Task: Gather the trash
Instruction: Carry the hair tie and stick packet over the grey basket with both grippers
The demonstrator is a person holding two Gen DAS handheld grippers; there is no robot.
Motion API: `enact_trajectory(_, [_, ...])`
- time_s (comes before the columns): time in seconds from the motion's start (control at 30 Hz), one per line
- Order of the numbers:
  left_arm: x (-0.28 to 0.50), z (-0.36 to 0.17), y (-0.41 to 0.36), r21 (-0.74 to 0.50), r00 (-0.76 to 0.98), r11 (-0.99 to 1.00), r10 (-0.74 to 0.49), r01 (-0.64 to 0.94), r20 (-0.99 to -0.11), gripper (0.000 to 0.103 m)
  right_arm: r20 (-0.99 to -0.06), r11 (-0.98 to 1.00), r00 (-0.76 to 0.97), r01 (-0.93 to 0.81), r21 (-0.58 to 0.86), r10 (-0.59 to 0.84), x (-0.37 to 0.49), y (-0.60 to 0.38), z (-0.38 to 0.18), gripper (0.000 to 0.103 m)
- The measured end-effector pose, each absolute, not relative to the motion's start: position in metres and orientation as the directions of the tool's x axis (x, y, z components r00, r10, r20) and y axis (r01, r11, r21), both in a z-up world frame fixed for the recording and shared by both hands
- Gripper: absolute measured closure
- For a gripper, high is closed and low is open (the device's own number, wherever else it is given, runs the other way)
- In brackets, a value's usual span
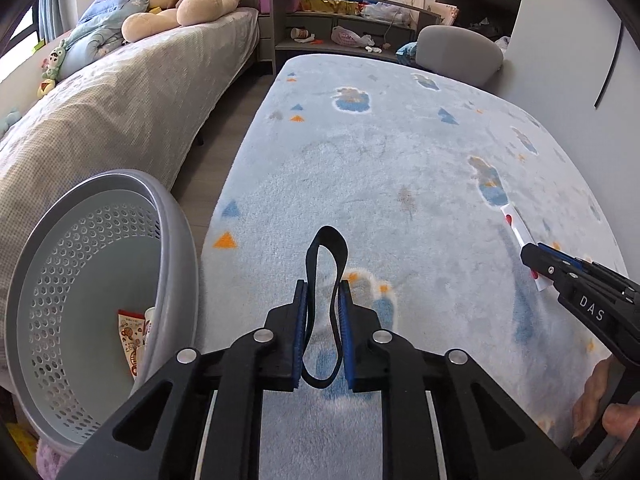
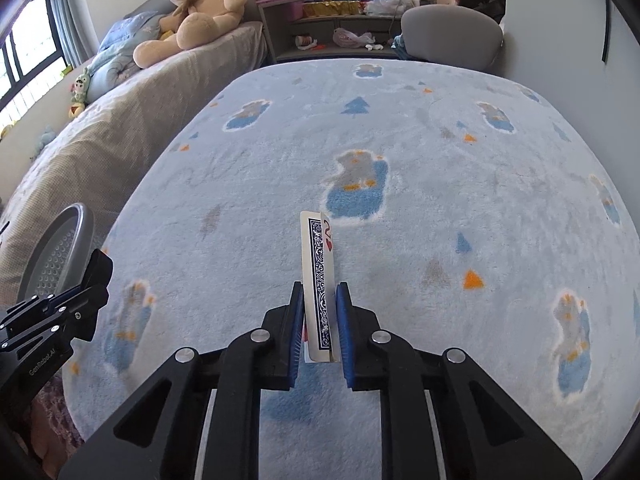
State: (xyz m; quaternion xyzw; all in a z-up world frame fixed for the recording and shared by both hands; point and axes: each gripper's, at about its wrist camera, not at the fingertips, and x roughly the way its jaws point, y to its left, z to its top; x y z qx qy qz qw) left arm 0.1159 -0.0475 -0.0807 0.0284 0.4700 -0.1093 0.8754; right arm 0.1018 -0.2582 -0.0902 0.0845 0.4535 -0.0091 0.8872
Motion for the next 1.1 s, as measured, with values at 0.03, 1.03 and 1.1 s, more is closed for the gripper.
enact_trajectory(0.03, [0.113,-0.077,-0.044,-0.055,0.54,0.975,-0.165,0.215,-0.825,0.088,-0.803,0.984,0.592,0.086,0.155,0.075,0.1,-0.254,-0.087,0.086])
enact_trajectory(1.03, [0.103,-0.043,0.148,-0.006,0.628,1.0,-0.007,0.003,-0.779,0.088,-0.747,0.931,0.565,-0.3,0.208,0.349,0.119,-0.022,-0.042,0.086])
enact_trajectory(1.1, [0.104,-0.044,0.154,-0.008,0.626,1.0,-0.002,-0.007,-0.779,0.088,-0.751,0.925,0.554,-0.316,0.209,0.359,0.122,-0.013,-0.043,0.086])
